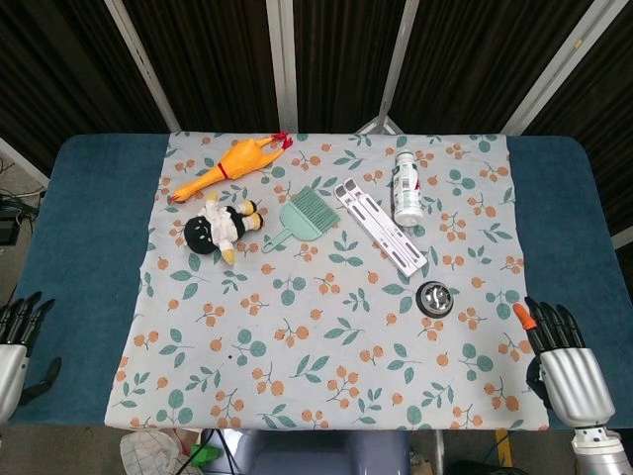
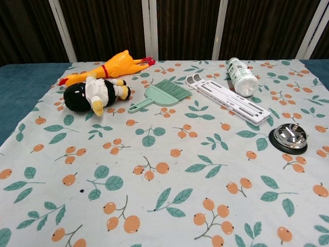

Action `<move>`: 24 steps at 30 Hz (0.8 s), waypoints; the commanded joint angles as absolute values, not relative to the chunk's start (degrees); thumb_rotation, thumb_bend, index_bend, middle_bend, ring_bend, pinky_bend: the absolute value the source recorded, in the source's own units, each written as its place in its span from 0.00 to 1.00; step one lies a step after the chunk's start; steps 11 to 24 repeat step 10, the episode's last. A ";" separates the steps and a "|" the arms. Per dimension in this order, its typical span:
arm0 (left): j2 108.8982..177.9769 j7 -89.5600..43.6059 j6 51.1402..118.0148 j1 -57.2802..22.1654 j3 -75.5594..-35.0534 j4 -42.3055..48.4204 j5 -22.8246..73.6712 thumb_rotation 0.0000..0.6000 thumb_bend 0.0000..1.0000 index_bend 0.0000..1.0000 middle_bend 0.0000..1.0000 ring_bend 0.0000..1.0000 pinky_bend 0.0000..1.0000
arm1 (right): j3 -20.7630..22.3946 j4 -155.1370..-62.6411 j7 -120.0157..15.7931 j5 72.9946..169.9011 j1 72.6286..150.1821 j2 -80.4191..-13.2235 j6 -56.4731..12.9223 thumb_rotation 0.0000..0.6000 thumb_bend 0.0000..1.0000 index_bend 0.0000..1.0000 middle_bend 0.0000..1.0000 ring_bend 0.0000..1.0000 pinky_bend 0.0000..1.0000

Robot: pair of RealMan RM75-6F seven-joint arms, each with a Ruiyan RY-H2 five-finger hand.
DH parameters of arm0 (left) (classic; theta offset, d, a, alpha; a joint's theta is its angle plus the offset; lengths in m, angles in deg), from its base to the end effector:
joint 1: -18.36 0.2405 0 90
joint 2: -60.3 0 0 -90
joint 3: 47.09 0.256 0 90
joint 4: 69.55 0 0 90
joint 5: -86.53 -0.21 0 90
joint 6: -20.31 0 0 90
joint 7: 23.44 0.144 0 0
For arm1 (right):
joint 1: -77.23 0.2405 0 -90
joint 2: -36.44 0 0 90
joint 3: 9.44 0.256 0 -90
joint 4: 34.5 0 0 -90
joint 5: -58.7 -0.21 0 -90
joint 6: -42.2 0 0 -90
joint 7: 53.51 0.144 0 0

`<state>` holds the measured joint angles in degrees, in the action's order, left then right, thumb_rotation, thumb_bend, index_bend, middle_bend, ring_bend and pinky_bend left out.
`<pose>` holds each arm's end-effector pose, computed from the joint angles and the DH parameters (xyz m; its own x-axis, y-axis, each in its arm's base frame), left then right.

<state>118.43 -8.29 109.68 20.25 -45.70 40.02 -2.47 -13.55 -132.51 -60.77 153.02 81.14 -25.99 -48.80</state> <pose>-0.2712 0.1302 0.1666 0.4588 0.0545 0.8868 0.8861 0.0451 -0.4612 -0.2813 -0.1481 0.1512 0.4513 -0.0142 0.8923 -0.8854 -0.1321 0.4457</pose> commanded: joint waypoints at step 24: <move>118.56 -8.92 109.70 19.96 -45.95 39.18 -2.92 1.00 0.52 0.09 0.00 0.00 0.00 | -10.33 -127.64 -59.94 150.20 80.43 -28.29 -49.09 1.00 1.00 0.00 0.00 0.00 0.00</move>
